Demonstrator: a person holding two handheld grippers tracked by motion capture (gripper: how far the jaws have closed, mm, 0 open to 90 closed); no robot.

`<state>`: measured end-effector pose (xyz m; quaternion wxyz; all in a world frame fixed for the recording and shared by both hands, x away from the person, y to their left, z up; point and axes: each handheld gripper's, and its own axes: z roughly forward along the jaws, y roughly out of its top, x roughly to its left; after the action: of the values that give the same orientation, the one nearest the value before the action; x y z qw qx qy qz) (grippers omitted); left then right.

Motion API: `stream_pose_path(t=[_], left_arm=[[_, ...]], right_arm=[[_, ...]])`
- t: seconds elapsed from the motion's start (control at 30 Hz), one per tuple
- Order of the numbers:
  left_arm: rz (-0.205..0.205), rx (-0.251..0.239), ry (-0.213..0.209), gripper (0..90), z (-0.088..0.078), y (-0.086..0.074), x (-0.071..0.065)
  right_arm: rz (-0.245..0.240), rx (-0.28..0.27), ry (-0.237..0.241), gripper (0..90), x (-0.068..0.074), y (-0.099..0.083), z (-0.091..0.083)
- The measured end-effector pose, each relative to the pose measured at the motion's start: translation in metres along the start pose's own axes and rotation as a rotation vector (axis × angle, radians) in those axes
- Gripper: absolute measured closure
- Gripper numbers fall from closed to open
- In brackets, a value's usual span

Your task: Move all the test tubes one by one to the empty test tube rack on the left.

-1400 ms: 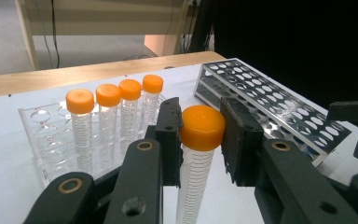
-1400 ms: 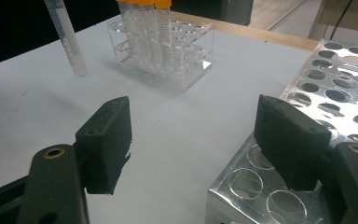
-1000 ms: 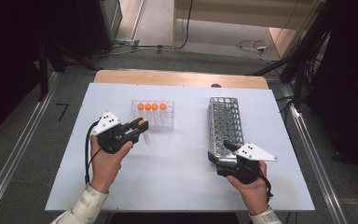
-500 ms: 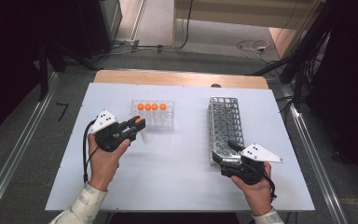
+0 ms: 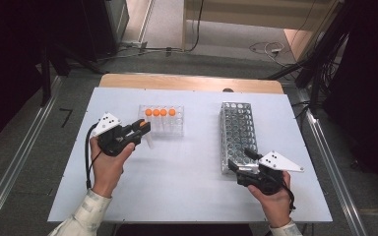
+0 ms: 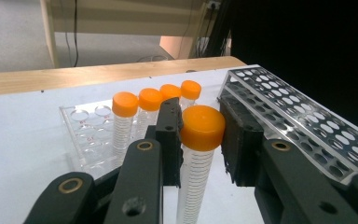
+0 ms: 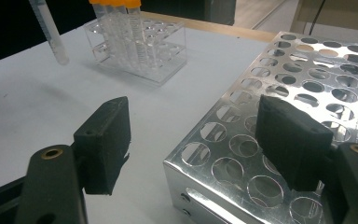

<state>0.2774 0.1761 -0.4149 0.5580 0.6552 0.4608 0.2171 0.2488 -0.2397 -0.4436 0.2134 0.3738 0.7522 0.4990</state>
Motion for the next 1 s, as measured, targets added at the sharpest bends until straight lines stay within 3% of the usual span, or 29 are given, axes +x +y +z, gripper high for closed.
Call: stream_pose_path(t=[1.0], left_arm=[[-0.016, -0.008, 0.041, 70.3, 0.001, 0.008, 0.013]], right_arm=[[0.008, -0.001, -0.005, 25.4, -0.002, 0.0, -0.002]])
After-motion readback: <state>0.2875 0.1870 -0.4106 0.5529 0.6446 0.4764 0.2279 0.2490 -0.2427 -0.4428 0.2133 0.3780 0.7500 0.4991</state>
